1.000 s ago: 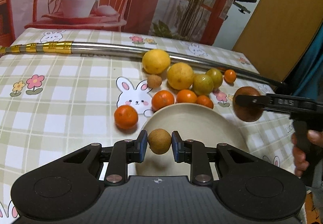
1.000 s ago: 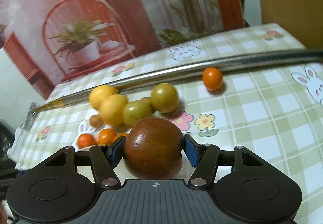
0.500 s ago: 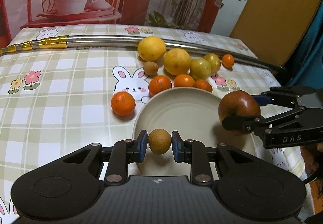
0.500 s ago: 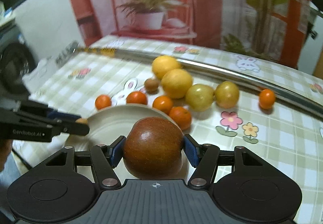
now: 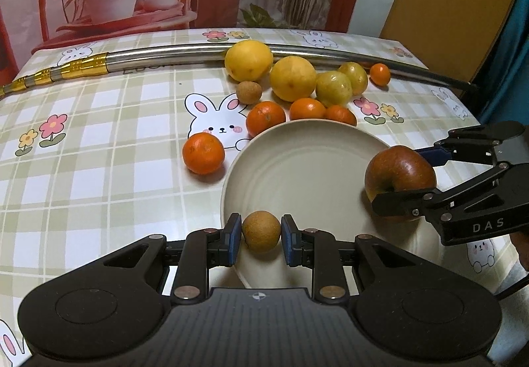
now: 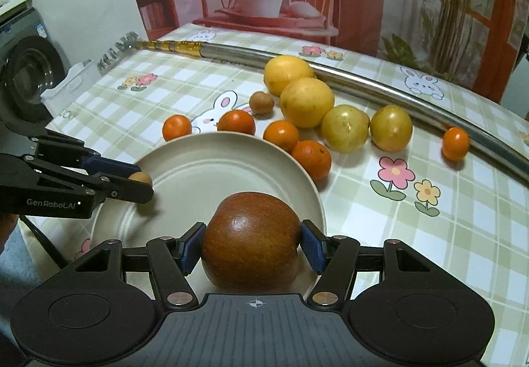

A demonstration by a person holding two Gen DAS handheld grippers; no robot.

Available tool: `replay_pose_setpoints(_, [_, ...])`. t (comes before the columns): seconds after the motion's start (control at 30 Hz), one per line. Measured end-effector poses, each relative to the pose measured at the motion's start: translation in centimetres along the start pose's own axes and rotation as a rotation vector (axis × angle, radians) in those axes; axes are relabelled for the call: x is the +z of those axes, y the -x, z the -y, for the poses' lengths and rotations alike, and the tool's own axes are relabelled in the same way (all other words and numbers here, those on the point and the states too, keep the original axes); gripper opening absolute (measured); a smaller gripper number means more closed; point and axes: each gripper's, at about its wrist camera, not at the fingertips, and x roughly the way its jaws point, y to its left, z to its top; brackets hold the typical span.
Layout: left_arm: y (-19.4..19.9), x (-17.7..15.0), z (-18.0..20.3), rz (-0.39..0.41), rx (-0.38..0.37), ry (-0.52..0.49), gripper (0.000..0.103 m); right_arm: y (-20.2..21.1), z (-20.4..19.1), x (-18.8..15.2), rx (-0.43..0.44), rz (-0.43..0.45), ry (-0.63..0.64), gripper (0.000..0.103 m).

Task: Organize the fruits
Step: 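Lower the brown fruit into the white plate with the left tool while the right tool releases the apple there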

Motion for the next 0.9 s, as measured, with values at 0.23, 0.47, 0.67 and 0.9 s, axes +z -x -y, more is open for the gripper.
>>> replay_pose_setpoints(0.23, [-0.3, -0.1, 0.1, -0.005, 0.0, -0.007, 0.027, -0.3, 0.4, -0.5, 0.008, -0.013, -0.012, 0.058])
replay_pose_setpoints(0.47, [-0.3, -0.2, 0.4, -0.008, 0.009, -0.02, 0.027, -0.3, 0.8, -0.6, 0.019, -0.009, -0.038, 0.059])
replay_pose_setpoints(0.67, [-0.2, -0.2, 0.3, -0.005, -0.015, -0.002, 0.038, 0.0, 1.2, -0.6, 0.016, 0.015, -0.061, 0.059])
replay_pose_setpoints(0.9, [0.2, -0.1, -0.1, 0.018, -0.044, 0.029, 0.047, 0.3, 1.1, -0.6, 0.02, 0.034, -0.061, 0.06])
